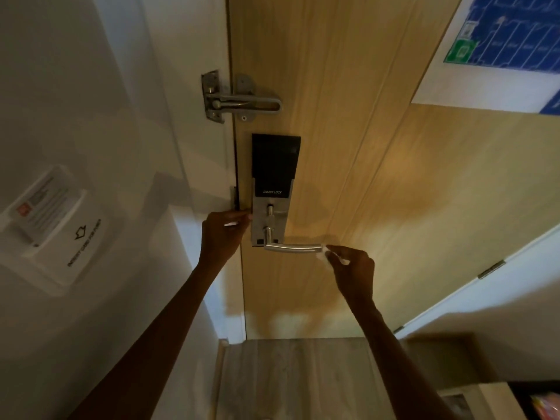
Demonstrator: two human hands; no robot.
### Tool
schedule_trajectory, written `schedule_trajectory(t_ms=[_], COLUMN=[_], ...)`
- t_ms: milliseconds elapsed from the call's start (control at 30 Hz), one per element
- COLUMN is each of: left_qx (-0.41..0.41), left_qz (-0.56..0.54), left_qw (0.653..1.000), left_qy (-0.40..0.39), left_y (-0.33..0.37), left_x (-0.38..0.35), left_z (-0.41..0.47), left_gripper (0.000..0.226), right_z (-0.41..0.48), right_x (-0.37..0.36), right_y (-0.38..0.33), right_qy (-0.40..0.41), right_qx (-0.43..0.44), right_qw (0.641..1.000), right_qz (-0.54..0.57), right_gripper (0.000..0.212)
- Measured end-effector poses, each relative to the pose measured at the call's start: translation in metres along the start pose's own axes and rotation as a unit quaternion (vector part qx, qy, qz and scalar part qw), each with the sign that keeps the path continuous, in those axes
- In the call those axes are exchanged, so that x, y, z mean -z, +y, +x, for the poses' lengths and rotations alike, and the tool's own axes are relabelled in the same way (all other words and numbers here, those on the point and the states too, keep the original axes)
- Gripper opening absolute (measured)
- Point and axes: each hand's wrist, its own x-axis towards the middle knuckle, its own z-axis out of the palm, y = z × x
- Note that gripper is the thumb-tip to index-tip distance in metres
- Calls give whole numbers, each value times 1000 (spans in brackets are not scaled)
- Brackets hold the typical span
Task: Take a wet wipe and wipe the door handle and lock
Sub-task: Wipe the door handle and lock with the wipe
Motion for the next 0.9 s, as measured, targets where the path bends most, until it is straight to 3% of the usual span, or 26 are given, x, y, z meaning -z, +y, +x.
schedule_trajectory(t_ms=[67,133,400,467,567,733,900], left_qx=[4,9,41,42,48,51,64], left_qz=[2,9,-1,-1,-4,-4,6], left_qw=[1000,999,995,995,994,989,986], left_qy=[-23,-49,-93,-95,-103,-136,-154], left_y=[-2,-1,6,6,5,8,9], left_x=[4,7,13,14,16,21,26], left_z=[1,3,6,6,7,12,16], left_gripper=[24,24,23,23,23,20,20], right_z=[-8,-13,-16,-16,-18,-24,-32], right_x=[-7,-15,-25,-23,-23,-43,-63], right_y=[1,-2,-10,-6,7,-3,-23], right_qy=[5,15,77,56,3,-61,-120], right_qx=[-113,-153,-52,-82,-194,-322,-312], right_qw=[990,977,988,984,944,823,808], right_qz=[89,148,126,145,266,464,485], right_gripper=[22,24,22,22,21,16,17])
